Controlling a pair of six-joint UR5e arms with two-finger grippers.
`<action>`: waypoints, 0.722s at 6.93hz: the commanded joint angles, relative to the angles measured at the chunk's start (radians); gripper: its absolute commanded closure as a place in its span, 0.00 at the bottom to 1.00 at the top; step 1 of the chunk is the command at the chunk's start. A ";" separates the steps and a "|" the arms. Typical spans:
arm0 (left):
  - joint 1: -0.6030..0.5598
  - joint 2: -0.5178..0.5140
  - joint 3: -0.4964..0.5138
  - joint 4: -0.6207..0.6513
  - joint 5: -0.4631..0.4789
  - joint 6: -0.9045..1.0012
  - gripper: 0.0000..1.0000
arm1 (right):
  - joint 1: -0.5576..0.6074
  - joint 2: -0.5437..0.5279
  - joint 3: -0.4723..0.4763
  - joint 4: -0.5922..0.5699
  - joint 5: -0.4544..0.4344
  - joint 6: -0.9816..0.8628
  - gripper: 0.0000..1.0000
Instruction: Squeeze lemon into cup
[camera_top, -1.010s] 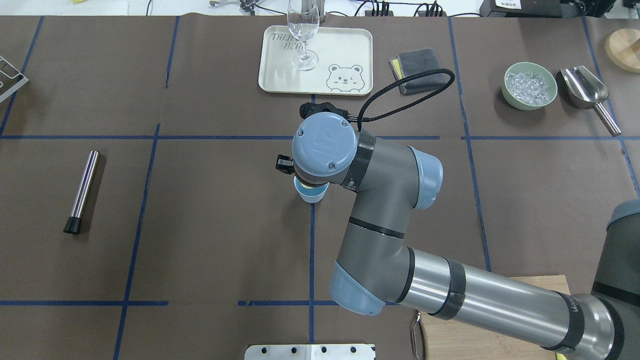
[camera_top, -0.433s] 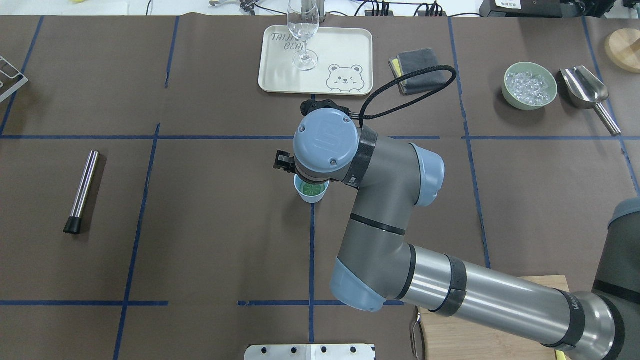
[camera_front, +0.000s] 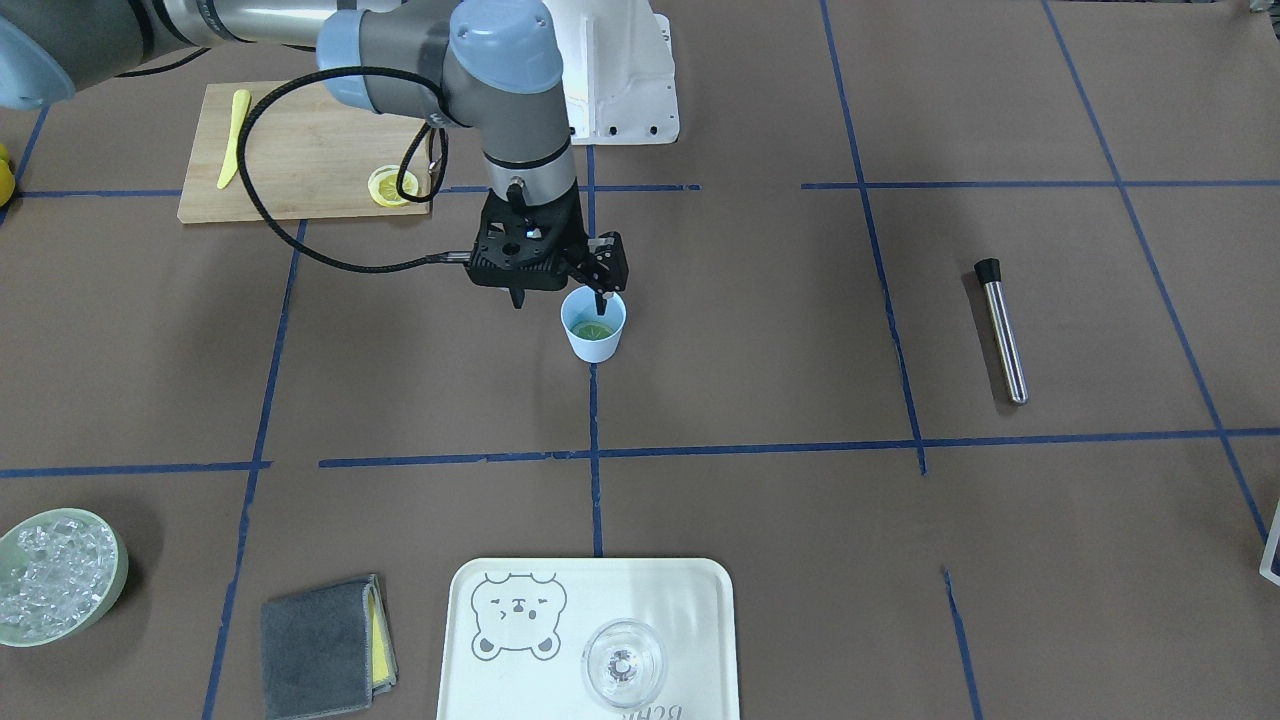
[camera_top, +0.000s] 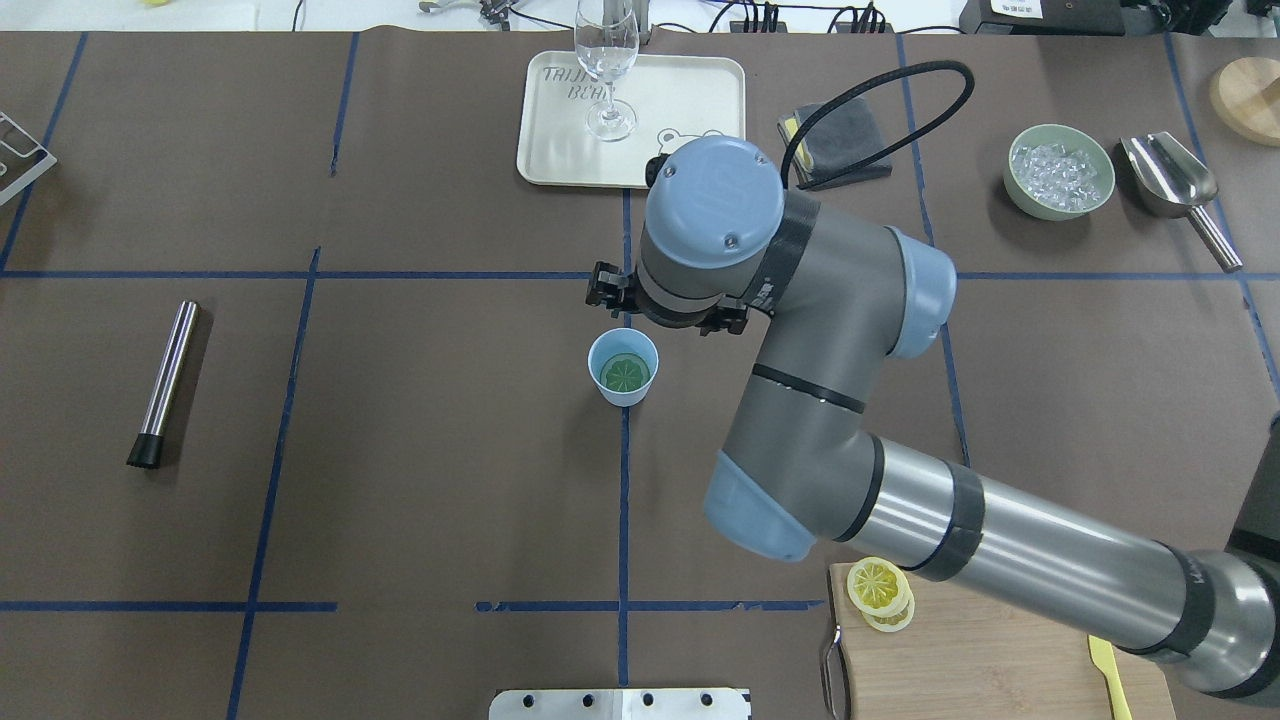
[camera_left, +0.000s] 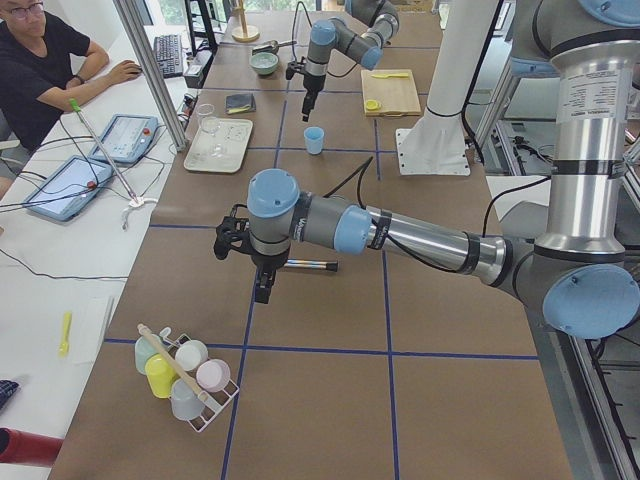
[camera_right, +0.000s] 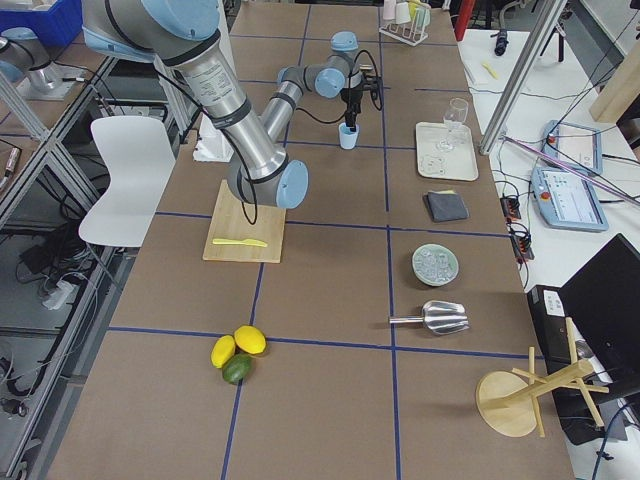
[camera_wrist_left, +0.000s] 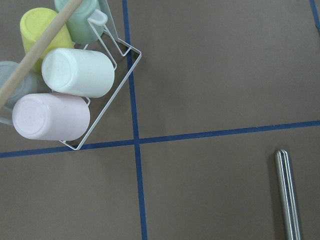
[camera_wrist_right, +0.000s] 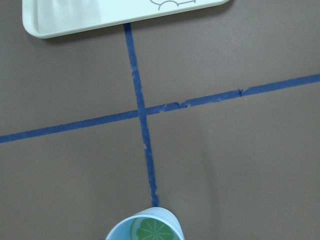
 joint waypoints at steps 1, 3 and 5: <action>0.112 -0.002 -0.077 0.064 0.074 -0.050 0.00 | 0.128 -0.112 0.098 -0.029 0.132 -0.163 0.00; 0.183 -0.127 -0.107 0.313 0.095 -0.050 0.00 | 0.248 -0.238 0.171 -0.022 0.221 -0.378 0.00; 0.255 -0.159 -0.018 0.353 -0.007 -0.054 0.00 | 0.404 -0.365 0.228 -0.022 0.369 -0.576 0.00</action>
